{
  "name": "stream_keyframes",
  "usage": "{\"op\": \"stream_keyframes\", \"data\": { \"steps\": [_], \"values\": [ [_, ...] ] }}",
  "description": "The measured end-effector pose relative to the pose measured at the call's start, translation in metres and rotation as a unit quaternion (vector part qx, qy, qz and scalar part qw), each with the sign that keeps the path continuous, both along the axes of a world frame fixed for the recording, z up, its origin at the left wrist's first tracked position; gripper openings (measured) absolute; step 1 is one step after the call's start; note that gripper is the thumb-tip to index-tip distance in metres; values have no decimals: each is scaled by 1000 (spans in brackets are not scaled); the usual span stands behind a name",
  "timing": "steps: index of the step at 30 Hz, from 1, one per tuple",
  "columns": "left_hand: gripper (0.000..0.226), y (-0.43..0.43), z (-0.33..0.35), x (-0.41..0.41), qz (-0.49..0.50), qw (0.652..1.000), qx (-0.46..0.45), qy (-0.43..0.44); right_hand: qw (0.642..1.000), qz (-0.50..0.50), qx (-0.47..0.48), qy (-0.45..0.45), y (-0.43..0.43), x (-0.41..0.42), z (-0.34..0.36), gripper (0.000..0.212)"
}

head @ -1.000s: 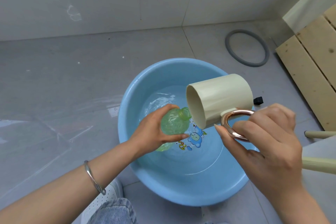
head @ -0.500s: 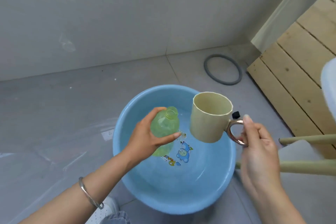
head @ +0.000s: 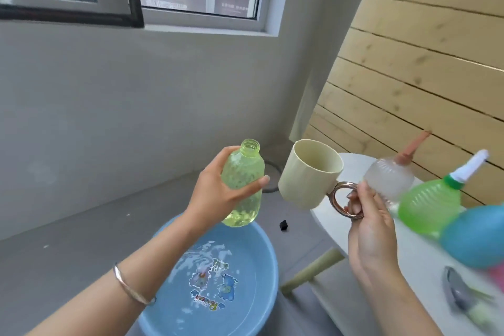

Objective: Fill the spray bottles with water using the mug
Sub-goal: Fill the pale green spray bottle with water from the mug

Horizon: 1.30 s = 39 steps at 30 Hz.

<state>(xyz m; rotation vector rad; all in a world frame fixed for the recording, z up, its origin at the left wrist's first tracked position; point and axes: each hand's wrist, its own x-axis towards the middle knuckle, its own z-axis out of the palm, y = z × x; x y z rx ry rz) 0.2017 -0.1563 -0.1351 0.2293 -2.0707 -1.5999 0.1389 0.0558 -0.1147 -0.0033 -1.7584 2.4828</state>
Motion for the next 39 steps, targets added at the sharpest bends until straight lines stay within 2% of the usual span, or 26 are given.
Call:
{"op": "stream_keyframes", "data": {
  "steps": [3,7,9,16,24,26,28,30,32,33,36,39],
  "values": [
    [53,22,23,-5,-16,1000,8,12,999,-49,17,-7,30,-7,2,23],
    [51,55,46,-9,-32,999,-1,18,993,-110,32,-36,68,-13,-11,29],
    [56,69,55,-12,-41,999,-6,21,990,-130,30,-48,80,-17,-16,30],
    [57,112,65,-19,-75,997,-18,18,984,-166,43,-58,101,-25,-33,32],
    [51,149,69,-27,-106,993,-45,12,982,-136,67,-112,118,-35,-40,31],
    [55,160,69,-29,-110,993,-49,9,982,-113,89,-123,125,-36,-42,27],
    [63,170,67,-32,-114,992,-52,11,983,-86,113,-118,132,-36,-44,18],
    [62,178,67,-33,-122,991,-53,8,980,-89,156,-90,144,-34,-40,18],
    [53,188,66,-34,-127,990,-56,6,959,-113,259,-25,168,-29,-33,18],
    [51,193,65,-35,-129,990,-57,4,936,-119,332,5,183,-27,-31,15],
    [56,212,63,-36,-140,989,-57,-10,830,-107,548,8,229,-17,-32,19],
    [58,232,60,-35,-146,987,-57,-24,752,-50,657,-26,249,-11,-36,36]
  ]
}}
